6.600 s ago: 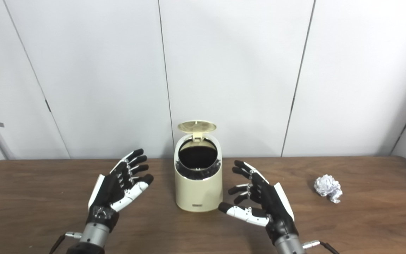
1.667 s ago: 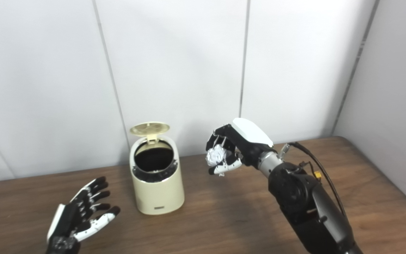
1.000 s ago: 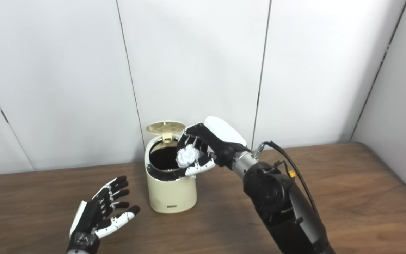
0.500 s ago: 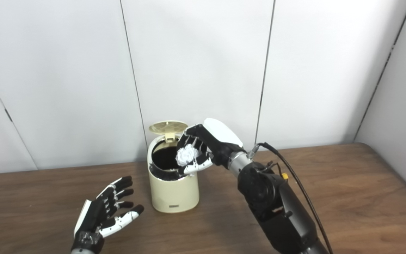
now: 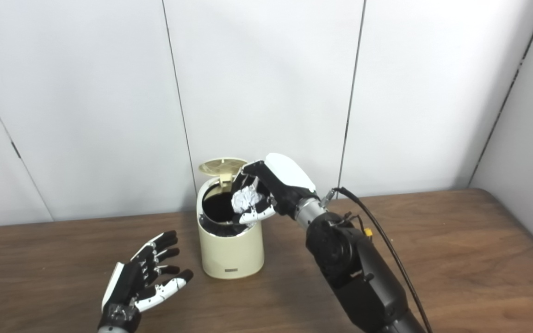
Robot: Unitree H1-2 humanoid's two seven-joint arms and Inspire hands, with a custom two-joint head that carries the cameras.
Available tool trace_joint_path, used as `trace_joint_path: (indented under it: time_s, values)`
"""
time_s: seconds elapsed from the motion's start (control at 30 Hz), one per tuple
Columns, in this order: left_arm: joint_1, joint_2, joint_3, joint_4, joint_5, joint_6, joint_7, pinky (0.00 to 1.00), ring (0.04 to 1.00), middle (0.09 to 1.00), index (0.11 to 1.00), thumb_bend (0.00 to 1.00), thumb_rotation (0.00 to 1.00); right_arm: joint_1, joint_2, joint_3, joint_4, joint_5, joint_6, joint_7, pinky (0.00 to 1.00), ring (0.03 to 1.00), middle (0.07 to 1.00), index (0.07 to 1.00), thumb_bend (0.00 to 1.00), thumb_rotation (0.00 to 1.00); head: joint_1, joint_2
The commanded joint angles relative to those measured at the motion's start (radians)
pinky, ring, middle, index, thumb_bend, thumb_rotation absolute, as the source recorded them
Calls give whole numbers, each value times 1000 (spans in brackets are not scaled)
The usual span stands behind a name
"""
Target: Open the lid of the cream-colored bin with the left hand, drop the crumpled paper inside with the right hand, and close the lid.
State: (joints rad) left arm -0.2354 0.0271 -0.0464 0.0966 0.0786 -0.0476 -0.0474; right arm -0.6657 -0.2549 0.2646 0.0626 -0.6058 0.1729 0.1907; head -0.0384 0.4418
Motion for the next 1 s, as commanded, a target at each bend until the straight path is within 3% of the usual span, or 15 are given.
trace_joint_path:
  time_s: [0.0,0.73,0.97]
  values:
    - [-24,-5,-2,-36,4,-20,10,663,814,860,878,662,68,-52,8,-1,-6,0,-38,-26,355,403,491,509,517,0,1,0]
    - [-19,-7,-11,-29,11,-20,10,665,824,867,879,665,49,-30,94,-23,66,6,-53,-178,371,410,492,506,517,0,7,5]
    - [-19,-5,-17,-26,16,-25,9,684,817,860,870,680,62,-13,110,-27,106,14,-145,-271,370,412,492,505,517,0,7,5]
